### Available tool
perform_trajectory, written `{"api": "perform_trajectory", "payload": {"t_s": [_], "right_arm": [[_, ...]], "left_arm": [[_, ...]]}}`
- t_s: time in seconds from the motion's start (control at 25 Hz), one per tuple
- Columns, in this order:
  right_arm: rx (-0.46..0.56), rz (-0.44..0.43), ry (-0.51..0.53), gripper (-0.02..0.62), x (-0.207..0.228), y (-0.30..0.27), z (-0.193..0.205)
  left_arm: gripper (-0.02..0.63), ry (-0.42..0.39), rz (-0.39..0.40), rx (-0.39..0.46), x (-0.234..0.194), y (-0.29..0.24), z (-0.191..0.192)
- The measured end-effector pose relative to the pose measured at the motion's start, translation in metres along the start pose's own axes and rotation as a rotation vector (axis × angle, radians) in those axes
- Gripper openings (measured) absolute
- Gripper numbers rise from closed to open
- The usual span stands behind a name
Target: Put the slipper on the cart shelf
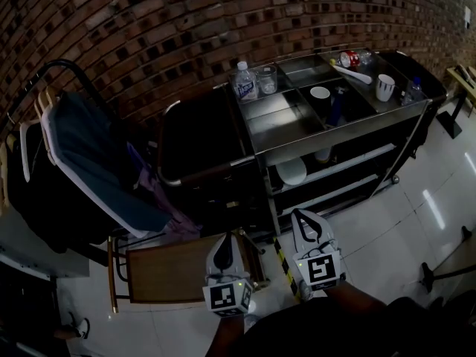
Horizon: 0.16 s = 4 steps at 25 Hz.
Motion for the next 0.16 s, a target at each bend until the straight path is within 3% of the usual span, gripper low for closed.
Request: {"api": "perform_trajectory", "payload": {"t_s": [0.16], "right_arm": [[0.007,-0.003,0.038,0.002,0.0020,-0.0028,-0.0007]], "left_arm": [[0.017,0.012,0.004,-0.004,0.0014,-0.0029,0.0033]]}}
Point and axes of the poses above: the fingertips, and each gripper's own axes: y backward along the fingers, x to its right, z out of its underside, the point moved 3 cm from there along y, backward along the fingers, and after that the axes turned 4 degrees about -x, right-handed, at the moved point
